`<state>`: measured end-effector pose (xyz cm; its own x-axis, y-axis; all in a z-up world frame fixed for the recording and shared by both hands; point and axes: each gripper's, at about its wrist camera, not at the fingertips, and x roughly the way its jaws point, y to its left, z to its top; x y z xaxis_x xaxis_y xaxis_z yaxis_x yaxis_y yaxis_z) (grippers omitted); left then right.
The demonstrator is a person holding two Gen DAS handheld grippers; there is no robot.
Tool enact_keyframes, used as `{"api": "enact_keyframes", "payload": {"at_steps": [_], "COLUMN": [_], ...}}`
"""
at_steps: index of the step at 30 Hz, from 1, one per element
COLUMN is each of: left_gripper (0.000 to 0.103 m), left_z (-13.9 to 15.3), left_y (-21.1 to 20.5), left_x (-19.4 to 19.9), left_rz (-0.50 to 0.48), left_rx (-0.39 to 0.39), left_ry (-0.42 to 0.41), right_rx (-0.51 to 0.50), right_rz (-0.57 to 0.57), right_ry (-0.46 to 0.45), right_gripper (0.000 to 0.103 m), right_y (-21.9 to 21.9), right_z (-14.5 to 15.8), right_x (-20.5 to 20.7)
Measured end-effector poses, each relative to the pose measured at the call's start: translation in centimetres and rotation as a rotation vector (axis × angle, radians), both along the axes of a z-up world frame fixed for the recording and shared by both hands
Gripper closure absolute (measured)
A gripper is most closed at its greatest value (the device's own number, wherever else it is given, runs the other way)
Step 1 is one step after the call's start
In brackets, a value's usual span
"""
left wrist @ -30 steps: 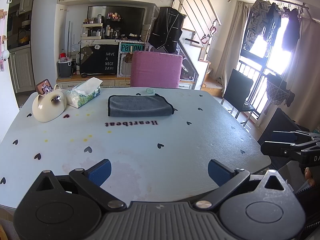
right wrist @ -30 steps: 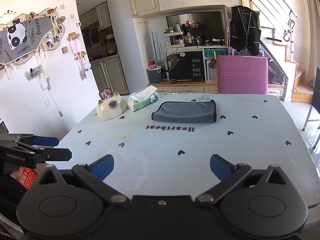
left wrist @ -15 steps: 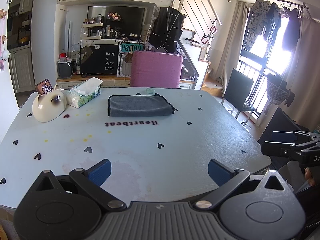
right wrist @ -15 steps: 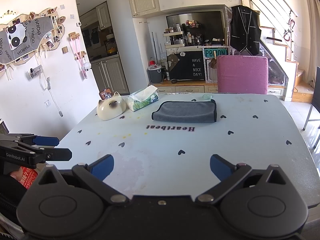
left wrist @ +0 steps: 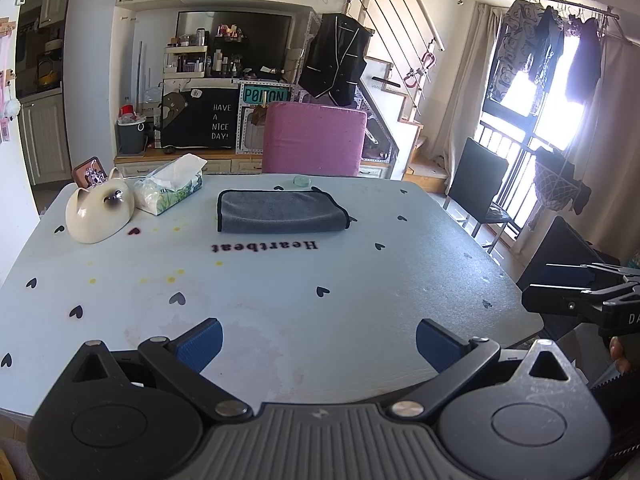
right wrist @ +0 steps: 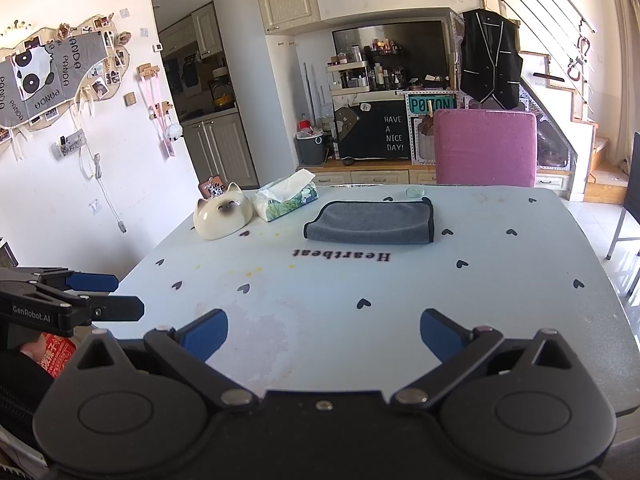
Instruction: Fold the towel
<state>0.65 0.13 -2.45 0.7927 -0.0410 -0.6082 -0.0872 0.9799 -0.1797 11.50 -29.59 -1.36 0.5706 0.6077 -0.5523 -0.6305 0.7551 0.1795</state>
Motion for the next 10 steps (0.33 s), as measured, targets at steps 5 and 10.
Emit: {"api": "enact_keyframes", "payload": {"at_steps": [5,10], "left_gripper": [0.001,0.001], "left_z": [0.07,0.03], "left_y": [0.18,0.32], "left_x": [-0.11,-0.06], "left_rz": [0.006,0.011], "left_rx": [-0.001,0.002], "left_ry": [-0.003,-0.001], "right_rx": [0.000,0.000], "right_rz": [0.000,0.000], "right_ry": [0.001,0.001], "right_gripper": [0.001,0.001], "right_y": [0.00,-0.01], "right_z": [-0.01,-0.02], "right_x": [0.00,0.02]}}
